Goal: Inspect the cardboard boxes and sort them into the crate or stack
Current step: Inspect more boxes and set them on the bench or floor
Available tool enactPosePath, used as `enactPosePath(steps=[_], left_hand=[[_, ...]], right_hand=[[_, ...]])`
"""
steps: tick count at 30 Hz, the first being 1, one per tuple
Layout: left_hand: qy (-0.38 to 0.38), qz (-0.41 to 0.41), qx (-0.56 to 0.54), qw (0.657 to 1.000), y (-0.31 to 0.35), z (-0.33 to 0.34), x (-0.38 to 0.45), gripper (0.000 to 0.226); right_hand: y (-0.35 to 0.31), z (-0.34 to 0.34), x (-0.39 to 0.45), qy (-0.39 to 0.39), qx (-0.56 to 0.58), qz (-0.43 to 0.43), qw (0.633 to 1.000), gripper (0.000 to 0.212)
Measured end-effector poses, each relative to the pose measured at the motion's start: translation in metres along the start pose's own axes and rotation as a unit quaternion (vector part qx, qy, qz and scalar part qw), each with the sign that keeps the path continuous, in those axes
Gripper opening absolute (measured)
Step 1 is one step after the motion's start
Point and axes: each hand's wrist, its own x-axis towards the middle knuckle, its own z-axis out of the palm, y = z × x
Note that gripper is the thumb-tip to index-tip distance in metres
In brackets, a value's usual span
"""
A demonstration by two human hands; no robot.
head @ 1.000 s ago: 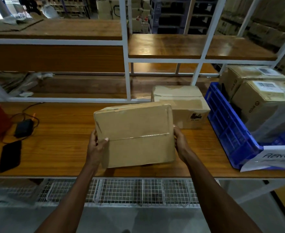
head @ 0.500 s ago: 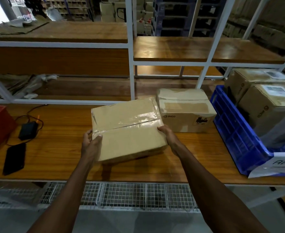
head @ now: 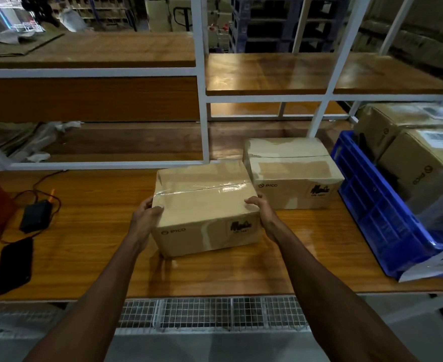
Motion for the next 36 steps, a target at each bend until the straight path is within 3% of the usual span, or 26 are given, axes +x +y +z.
enactPosePath(steps=[3, 9, 14, 18, 23, 30, 34, 36], left_hand=[[0.005, 0.009, -0.003, 1.0, 0.006, 0.004, 0.013, 0.055], [-0.07, -0.022, 0.007, 0.997, 0.011, 0.0, 0.029, 0.059], [-0.163, -0.076, 0.029, 0.983, 0.01, -0.005, 0.032, 0.068], [-0.117, -0.07, -0.018, 0.991, 0.014, 0.008, 0.053, 0.066], [-0.073, -0.057, -0.054, 0.994, 0.01, 0.018, 0.072, 0.063], [-0.087, -0.02, -0.107, 0.99, 0.009, 0.024, 0.076, 0.045], [-0.094, -0.006, -0.072, 0.993, 0.003, 0.027, 0.087, 0.047], [-0.097, -0.004, -0.065, 0.993, 0.001, 0.029, 0.094, 0.05]], right_hand=[[0.002, 0.0, 0.006, 0.013, 0.011, -0.016, 1.0, 0.073], [0.023, -0.011, 0.011, -0.014, 0.018, -0.061, 0.998, 0.073], [0.052, -0.015, 0.027, 0.059, -0.002, -0.068, 0.996, 0.047], [0.063, -0.006, 0.041, 0.175, -0.055, -0.044, 0.982, 0.079], [0.053, 0.013, 0.054, 0.163, -0.067, -0.042, 0.983, 0.043], [0.043, 0.031, 0.079, 0.185, -0.027, -0.02, 0.982, 0.032], [0.032, 0.037, 0.082, 0.161, 0.04, -0.002, 0.986, 0.022], [0.029, 0.038, 0.08, 0.146, 0.052, 0.004, 0.988, 0.03]])
